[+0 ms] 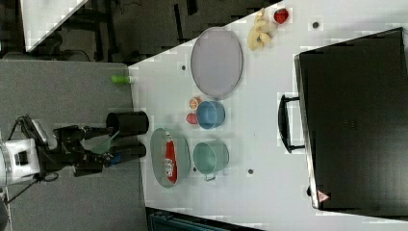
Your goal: Pick ketchup from strainer and place it on the table
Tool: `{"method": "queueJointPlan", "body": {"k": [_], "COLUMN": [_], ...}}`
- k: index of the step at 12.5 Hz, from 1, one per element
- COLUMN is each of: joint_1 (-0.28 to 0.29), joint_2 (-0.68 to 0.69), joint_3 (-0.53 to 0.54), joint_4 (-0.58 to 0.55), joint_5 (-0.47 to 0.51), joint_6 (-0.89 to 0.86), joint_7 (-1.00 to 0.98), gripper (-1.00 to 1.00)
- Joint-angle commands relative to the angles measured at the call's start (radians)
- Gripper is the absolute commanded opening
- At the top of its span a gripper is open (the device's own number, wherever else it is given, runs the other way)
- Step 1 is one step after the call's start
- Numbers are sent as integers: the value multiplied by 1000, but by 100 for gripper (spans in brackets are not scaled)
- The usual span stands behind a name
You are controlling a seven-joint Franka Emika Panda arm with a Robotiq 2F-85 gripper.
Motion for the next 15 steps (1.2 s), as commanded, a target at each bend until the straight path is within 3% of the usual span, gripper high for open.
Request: {"method": "queueJointPlan", "body": {"k": [1, 9, 15], "joint_1": [83, 110, 147], "joint_2": [75, 259, 429], "joint_3": [154, 505, 569], "joint_4": [-17, -54, -211], "joint_5": [10, 0, -108], "joint_6": [23, 232, 495], "joint_7": [-17, -13, 165], "gripper": [100, 100, 100]}}
